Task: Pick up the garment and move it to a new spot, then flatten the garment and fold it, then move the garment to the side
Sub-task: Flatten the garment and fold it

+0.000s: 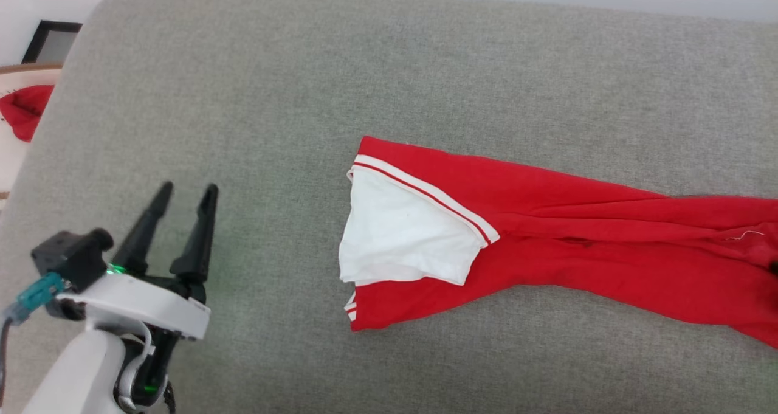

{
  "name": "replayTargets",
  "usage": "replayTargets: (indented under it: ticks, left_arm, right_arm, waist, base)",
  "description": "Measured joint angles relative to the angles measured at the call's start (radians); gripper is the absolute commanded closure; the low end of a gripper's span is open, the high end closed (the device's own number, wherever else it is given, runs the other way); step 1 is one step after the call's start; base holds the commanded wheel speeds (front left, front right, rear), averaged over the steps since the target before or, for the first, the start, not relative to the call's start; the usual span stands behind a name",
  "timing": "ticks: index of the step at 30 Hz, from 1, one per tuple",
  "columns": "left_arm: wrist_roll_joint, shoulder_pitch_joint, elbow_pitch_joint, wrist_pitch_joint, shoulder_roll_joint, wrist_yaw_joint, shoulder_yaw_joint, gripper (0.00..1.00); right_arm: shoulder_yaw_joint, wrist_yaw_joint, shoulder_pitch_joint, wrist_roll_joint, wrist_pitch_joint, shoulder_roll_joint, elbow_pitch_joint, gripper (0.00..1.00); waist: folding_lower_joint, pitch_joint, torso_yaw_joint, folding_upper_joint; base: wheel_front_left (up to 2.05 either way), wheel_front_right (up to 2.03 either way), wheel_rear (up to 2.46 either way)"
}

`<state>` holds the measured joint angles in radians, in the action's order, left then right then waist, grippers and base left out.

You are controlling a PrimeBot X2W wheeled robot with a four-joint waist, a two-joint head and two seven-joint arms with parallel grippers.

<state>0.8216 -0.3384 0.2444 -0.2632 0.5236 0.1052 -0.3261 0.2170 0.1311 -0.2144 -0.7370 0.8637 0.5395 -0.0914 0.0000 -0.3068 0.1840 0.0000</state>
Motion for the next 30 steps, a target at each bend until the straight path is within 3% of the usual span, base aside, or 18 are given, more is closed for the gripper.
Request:
replayTargets:
  ticks: [6, 12, 18, 24, 25, 26, 27, 28, 30]
  left_arm:
    - [-0.224, 0.048, -0.058, 0.0, -0.1, -0.003, 0.153, 0.0]
    - [-0.297, 0.07, -0.076, 0.0, -0.187, 0.018, 0.223, 0.0]
    - [-0.339, 0.071, -0.066, 0.0, -0.212, 0.023, 0.221, 0.0]
    - [-0.358, 0.046, -0.066, 0.0, -0.222, 0.023, 0.207, 0.0]
    - [-0.358, 0.045, -0.065, 0.0, -0.227, 0.023, 0.203, 0.0]
    - [-0.358, 0.043, -0.065, 0.0, -0.231, 0.024, 0.2, 0.0]
    - [-0.36, 0.04, -0.063, 0.0, -0.232, 0.024, 0.197, 0.0]
    - [-0.362, 0.036, -0.062, 0.0, -0.234, 0.024, 0.196, 0.0]
    - [-0.364, 0.033, -0.062, 0.0, -0.235, 0.024, 0.195, 0.0]
  right_arm:
    - [0.035, 0.0, -0.021, 0.026, 0.06, -0.035, -0.001, 0.0]
    - [0.084, 0.0, -0.057, 0.085, 0.121, -0.072, -0.001, 0.0]
    - [0.118, 0.0, -0.128, 0.126, 0.16, -0.132, -0.03, 0.0]
    - [0.123, 0.0, -0.165, 0.197, 0.22, -0.152, -0.044, 0.0]
    - [0.123, 0.0, -0.165, 0.203, 0.227, -0.153, -0.04, 0.05]
    - [0.124, 0.0, -0.165, 0.209, 0.233, -0.155, -0.035, 0.57]
    - [0.124, 0.0, -0.165, 0.213, 0.238, -0.157, -0.03, 0.73]
    - [0.125, 0.0, -0.164, 0.215, 0.245, -0.157, -0.026, 1.0]
    - [0.128, -0.001, -0.164, 0.219, 0.251, -0.161, -0.015, 1.0]
  waist:
    - [0.0, 0.002, -0.005, 0.0001]
    - [0.0, -0.015, -0.001, 0.0]
    - [0.0, -0.041, 0.008, 0.0]
    - [0.0, -0.071, 0.021, 0.0]
    - [0.0, -0.076, 0.024, 0.0]
    - [0.0, -0.08, 0.026, 0.0]
    - [0.0, -0.084, 0.029, 0.0]
    - [0.0, -0.088, 0.03, 0.0]
    - [0.0, -0.094, 0.033, 0.0]
  base:
    - [0.0, 0.0, 0.0]
    - [0.0, 0.0, 0.0]
    - [0.0, 0.0, 0.0]
    - [0.0, 0.0, 0.0]
    - [0.0, 0.0, 0.0]
    - [0.0, 0.0, 0.0]
    - [0.0, 0.0, 0.0]
    - [0.0, 0.0, 0.0]
    - [0.0, 0.0, 0.0]
